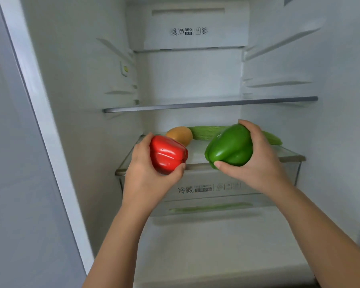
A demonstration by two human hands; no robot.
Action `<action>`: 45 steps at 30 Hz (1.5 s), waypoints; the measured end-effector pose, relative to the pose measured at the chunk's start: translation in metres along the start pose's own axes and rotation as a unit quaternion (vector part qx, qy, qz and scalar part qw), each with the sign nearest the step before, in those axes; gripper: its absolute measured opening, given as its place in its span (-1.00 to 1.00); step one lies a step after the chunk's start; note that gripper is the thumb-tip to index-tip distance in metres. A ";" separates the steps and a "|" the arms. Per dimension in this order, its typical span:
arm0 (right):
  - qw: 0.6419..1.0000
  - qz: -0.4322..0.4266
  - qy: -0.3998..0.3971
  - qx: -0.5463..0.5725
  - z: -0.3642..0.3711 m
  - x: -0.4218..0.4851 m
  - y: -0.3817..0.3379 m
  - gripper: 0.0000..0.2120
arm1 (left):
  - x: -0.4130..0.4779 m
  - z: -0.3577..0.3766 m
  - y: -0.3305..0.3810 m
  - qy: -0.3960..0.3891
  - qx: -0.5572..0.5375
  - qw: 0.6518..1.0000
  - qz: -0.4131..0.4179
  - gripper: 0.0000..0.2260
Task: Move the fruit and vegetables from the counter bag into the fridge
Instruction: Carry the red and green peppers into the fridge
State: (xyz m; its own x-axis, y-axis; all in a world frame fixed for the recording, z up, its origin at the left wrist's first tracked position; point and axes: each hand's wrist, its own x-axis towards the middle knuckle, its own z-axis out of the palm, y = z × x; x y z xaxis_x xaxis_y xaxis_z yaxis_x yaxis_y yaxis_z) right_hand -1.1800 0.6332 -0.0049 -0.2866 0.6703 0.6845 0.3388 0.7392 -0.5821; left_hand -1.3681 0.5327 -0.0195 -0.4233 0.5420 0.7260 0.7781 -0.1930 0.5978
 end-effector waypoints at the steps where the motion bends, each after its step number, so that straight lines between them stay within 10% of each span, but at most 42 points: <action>1: 1.000 -0.006 -0.006 -0.006 0.002 0.008 0.001 -0.08 | 0.006 0.001 0.000 0.000 0.004 1.000 -0.004 -0.22; 10: 0.994 -0.040 -0.083 -0.062 0.018 0.069 0.025 -0.08 | 0.054 0.010 -0.013 -0.088 0.100 0.991 -0.032 -0.14; 20: 0.955 -0.173 -0.175 -0.166 0.021 0.099 0.043 -0.09 | 0.082 0.019 -0.023 -0.161 0.327 0.921 0.134 -0.11; 30: 0.953 -0.232 -0.180 -0.077 0.029 0.105 0.047 -0.20 | 0.077 0.021 -0.037 -0.121 0.094 0.984 0.086 -0.32; 45: 0.962 -0.024 -0.164 0.216 0.054 0.095 0.058 -0.26 | 0.079 0.027 -0.040 -0.064 -0.079 0.993 -0.052 -0.23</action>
State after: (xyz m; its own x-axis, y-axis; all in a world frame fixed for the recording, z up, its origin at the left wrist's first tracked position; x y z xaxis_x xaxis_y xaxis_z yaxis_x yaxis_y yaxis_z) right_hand -1.2354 0.7434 0.0026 -0.5838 0.5674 0.5807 -0.0651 0.6803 -0.7301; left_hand -1.4204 0.6050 0.0046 -0.4265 0.6639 0.6142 0.6466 -0.2510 0.7203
